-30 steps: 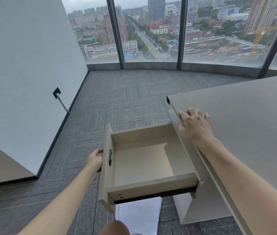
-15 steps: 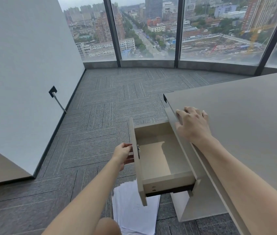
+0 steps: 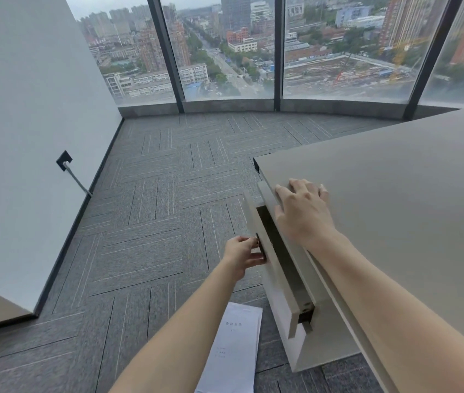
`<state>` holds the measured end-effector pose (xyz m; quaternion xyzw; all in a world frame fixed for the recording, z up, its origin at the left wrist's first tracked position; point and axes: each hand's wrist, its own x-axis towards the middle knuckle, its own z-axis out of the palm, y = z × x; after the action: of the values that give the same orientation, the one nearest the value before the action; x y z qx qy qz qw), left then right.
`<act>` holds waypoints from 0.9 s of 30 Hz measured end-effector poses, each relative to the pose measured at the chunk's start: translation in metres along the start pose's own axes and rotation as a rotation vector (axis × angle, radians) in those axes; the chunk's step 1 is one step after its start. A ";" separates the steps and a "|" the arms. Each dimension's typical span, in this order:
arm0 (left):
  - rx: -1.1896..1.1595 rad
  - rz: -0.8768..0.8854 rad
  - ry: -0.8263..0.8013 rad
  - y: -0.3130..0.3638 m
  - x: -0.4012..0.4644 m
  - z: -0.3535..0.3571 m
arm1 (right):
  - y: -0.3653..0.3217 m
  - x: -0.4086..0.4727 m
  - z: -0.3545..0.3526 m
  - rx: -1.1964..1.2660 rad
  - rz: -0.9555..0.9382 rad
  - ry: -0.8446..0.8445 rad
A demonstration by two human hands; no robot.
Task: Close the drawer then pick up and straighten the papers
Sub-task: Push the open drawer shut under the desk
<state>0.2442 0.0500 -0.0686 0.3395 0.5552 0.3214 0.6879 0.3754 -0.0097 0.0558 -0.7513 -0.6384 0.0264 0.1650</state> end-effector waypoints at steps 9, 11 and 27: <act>-0.054 -0.014 -0.070 -0.009 0.017 0.028 | -0.002 0.002 0.002 -0.022 0.007 0.001; -0.056 -0.007 -0.066 -0.008 0.018 0.031 | -0.003 0.002 0.002 -0.025 0.011 0.001; 0.122 0.317 -0.130 -0.029 0.009 0.020 | -0.005 0.002 0.002 -0.012 0.026 0.003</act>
<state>0.2670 0.0383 -0.0943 0.4839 0.4677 0.3690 0.6411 0.3709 -0.0068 0.0554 -0.7605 -0.6285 0.0234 0.1613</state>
